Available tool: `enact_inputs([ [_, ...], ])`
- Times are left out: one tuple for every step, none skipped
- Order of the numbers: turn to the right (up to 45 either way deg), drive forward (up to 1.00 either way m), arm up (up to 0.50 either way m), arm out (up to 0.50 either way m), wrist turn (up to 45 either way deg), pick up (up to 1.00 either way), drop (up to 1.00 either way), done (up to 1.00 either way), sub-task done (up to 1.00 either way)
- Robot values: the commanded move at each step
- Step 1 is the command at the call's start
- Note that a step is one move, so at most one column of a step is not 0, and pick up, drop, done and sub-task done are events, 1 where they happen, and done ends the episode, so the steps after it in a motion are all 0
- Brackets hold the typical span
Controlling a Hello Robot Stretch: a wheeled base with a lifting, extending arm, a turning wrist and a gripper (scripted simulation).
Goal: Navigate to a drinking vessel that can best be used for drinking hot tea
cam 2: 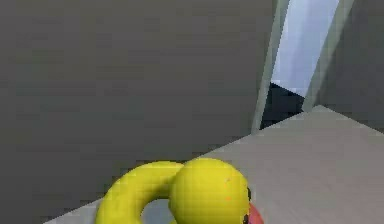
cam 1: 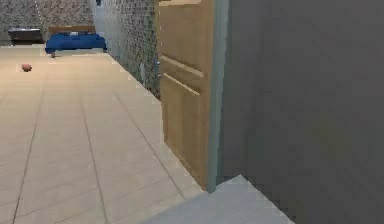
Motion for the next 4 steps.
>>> enact_inputs([
  [-45.0,0.0,0.0,0.0,0.0,0.0,0.0,0.0,0.0],
  [-45.0,0.0,0.0,0.0,0.0,0.0,0.0,0.0,0.0],
  [-27.0,0.0,0.0,0.0,0.0,0.0,0.0,0.0,0.0],
  [0.0,0.25,0.0,0.0,0.0,0.0,0.0,0.0,0.0],
])
